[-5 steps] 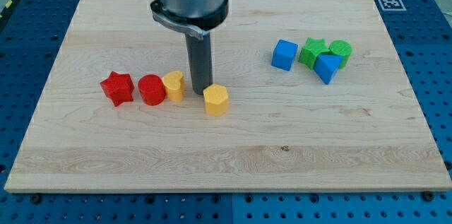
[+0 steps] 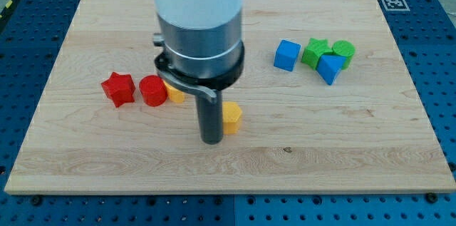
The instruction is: Place yellow hexagon parallel right to yellow heart
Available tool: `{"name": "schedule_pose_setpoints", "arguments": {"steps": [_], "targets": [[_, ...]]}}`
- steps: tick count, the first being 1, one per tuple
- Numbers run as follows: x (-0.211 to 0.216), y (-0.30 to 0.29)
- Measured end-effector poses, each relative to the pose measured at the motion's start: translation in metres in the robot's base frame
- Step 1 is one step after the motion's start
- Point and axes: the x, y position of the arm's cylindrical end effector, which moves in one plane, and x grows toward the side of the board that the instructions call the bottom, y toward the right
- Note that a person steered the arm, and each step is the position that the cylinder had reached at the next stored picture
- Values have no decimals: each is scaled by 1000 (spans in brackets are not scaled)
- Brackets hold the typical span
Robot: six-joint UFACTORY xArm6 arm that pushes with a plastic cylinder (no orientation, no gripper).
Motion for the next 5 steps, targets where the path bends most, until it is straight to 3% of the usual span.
{"name": "schedule_pose_setpoints", "arguments": {"steps": [5], "targets": [[-21,11]]}}
